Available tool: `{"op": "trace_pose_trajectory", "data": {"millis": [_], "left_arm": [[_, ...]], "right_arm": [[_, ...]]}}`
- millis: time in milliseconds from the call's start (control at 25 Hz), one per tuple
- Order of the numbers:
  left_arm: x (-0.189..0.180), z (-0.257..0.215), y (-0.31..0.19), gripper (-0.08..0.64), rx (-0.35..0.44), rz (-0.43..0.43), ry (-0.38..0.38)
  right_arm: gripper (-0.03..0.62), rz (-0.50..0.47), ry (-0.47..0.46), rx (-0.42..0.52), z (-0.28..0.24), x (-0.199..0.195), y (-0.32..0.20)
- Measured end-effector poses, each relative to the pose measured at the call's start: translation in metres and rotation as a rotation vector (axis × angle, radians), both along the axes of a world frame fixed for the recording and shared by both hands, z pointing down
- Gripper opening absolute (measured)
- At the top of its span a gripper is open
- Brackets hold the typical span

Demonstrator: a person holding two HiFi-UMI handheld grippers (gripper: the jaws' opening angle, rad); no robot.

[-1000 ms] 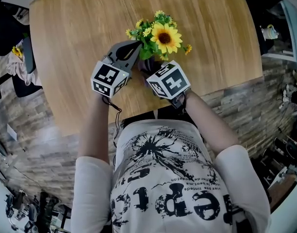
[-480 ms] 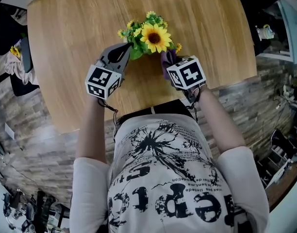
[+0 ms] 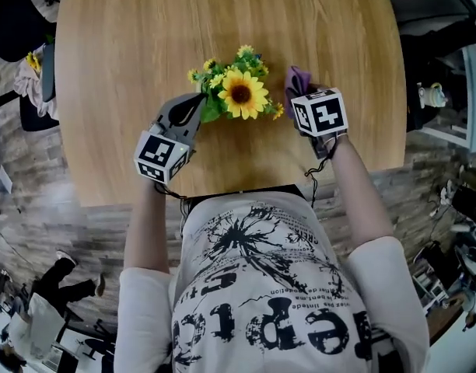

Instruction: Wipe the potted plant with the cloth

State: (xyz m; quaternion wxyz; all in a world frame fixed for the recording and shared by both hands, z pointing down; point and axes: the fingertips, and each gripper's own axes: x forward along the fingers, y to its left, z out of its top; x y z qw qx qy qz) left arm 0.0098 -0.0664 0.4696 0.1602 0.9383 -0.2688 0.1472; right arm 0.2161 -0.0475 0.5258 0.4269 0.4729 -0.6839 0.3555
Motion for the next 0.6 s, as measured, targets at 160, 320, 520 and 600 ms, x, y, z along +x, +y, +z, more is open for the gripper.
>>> {"op": "trace_pose_trajectory", "data": {"millis": [160,320,520,600], "left_arm": [[0.000,0.002,-0.001,0.002,-0.008,-0.069,-0.015],[0.000,0.002,-0.002,0.002,-0.019,-0.131,-0.014],[-0.001,0.001,-0.002,0.002,-0.029,-0.181,-0.026],[0.000,0.001,-0.002,0.003,-0.032,-0.192,-0.025]], "right_arm": [[0.075,-0.133,-0.012,0.049,-0.001,-0.003,-0.050],[0.075,-0.302,-0.001,0.109,-0.007,-0.022,-0.107],[0.075,-0.531,-0.019,0.181,-0.010,-0.072,-0.161],[0.075,-0.639,-0.035,0.190,-0.007,-0.095,-0.168]]}}
